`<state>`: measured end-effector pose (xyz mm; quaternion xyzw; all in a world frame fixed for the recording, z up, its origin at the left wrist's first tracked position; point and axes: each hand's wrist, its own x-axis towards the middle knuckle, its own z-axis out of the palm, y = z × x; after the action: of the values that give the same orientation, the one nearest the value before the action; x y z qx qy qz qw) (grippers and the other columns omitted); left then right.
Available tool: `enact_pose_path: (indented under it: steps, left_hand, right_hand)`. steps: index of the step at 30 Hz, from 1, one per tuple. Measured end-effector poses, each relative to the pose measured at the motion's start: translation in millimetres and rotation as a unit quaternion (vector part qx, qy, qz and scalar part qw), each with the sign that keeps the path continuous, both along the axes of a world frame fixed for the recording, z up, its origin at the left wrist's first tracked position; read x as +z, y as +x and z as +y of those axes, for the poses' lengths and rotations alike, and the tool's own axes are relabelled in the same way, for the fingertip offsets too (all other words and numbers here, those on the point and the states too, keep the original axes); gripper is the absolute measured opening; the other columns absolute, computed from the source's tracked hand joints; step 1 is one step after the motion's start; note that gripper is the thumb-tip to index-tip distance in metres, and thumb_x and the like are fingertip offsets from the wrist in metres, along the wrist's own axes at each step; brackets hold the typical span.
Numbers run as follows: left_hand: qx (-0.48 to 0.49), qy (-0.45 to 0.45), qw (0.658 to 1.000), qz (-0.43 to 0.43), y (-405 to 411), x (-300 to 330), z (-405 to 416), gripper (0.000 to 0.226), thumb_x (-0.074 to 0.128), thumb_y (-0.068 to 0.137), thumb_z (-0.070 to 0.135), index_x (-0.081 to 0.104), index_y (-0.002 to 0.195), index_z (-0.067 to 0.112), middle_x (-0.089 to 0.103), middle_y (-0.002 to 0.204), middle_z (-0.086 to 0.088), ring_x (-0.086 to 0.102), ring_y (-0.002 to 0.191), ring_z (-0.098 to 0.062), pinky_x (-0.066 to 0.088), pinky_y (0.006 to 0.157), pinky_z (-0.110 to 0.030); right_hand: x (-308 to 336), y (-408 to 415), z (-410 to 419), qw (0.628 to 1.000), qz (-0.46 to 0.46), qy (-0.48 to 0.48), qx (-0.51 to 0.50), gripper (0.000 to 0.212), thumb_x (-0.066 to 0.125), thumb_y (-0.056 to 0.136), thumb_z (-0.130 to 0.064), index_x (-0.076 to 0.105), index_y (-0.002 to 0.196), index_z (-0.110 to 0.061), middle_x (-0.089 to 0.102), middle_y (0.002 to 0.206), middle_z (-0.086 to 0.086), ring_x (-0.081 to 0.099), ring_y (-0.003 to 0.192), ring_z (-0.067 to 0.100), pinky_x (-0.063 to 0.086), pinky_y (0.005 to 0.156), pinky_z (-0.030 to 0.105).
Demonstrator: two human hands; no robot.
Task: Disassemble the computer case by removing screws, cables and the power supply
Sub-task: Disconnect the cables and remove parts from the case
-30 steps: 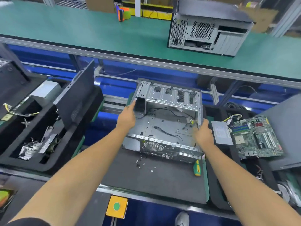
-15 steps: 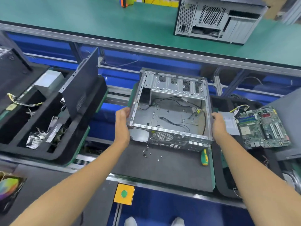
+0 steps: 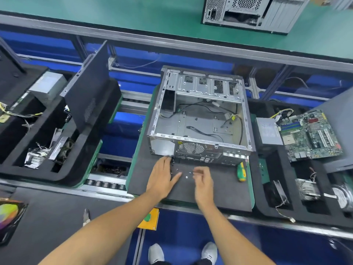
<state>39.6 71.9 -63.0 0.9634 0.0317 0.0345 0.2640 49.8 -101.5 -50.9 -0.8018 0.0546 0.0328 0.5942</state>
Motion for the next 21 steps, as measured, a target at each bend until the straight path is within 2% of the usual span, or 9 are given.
enact_pose_path:
  steps: [3,7,9,11,15,18,21]
  left_hand:
    - [-0.009,0.025,0.999,-0.022,-2.0,-3.2,-7.0,0.062,0.061,0.099,0.046,0.049,0.140,0.002,0.048,0.139,-0.014,0.048,0.130,-0.029,0.037,0.116,-0.038]
    - [-0.012,0.006,1.000,-0.012,-2.8,-3.0,-13.0,0.063,0.052,0.104,0.046,0.042,0.149,0.003,0.042,0.147,-0.013,0.038,0.141,-0.026,0.029,0.122,-0.036]
    - [-0.033,-0.005,0.999,-0.017,-3.2,-1.6,-16.2,0.060,0.054,0.104,0.043,0.044,0.149,0.005,0.042,0.146,-0.012,0.038,0.140,-0.025,0.031,0.121,-0.035]
    - [-0.059,-0.016,0.998,-0.019,-2.4,-1.8,-18.2,0.054,0.057,0.103,0.038,0.047,0.145,0.006,0.044,0.139,-0.011,0.044,0.130,-0.026,0.038,0.114,-0.037]
    - [-0.066,-0.029,0.997,-0.028,0.6,-2.1,-16.3,0.048,0.060,0.102,0.039,0.051,0.137,0.008,0.046,0.130,-0.011,0.048,0.117,-0.025,0.044,0.105,-0.038]
    - [-0.045,-0.032,0.998,-0.038,1.1,-3.1,-12.9,0.052,0.060,0.100,0.045,0.052,0.138,0.010,0.046,0.136,-0.007,0.046,0.124,-0.021,0.043,0.107,-0.034]
    - [-0.039,-0.010,0.999,-0.027,0.0,-4.9,-20.1,0.061,0.053,0.102,0.050,0.045,0.147,0.009,0.043,0.147,-0.008,0.039,0.138,-0.021,0.034,0.118,-0.033]
  right_hand:
    - [-7.6,4.9,18.5,0.992,-0.001,-0.084,0.093,0.040,0.053,0.090,0.002,0.057,0.123,-0.020,0.056,0.120,-0.007,0.047,0.114,0.008,0.039,0.098,0.020]
    - [-5.9,4.9,15.3,0.983,-0.021,-0.097,0.155,0.052,0.047,0.088,0.009,0.054,0.130,-0.020,0.053,0.127,-0.006,0.044,0.121,-0.003,0.034,0.104,0.012]
    - [-5.7,5.7,8.8,0.986,-0.023,-0.067,0.148,0.057,0.044,0.083,0.015,0.055,0.129,-0.017,0.057,0.127,-0.002,0.051,0.122,0.001,0.039,0.105,0.015]
    - [-5.6,7.9,4.2,0.991,-0.021,-0.033,0.128,0.061,0.039,0.079,0.019,0.054,0.128,-0.014,0.059,0.127,0.001,0.058,0.119,0.008,0.045,0.101,0.019]
    - [-4.5,13.8,1.5,0.995,-0.022,-0.029,0.095,0.058,0.038,0.081,0.018,0.051,0.126,-0.016,0.056,0.127,-0.001,0.058,0.119,0.008,0.050,0.097,0.025]
    - [-7.0,13.4,6.7,0.992,-0.025,-0.068,0.099,0.060,0.046,0.080,0.015,0.050,0.129,-0.020,0.056,0.129,-0.005,0.053,0.124,0.004,0.045,0.099,0.020]
    - [-9.0,9.8,7.4,0.987,-0.021,-0.082,0.136,0.063,0.048,0.083,0.013,0.048,0.137,-0.019,0.054,0.136,-0.005,0.050,0.128,0.001,0.040,0.106,0.018]
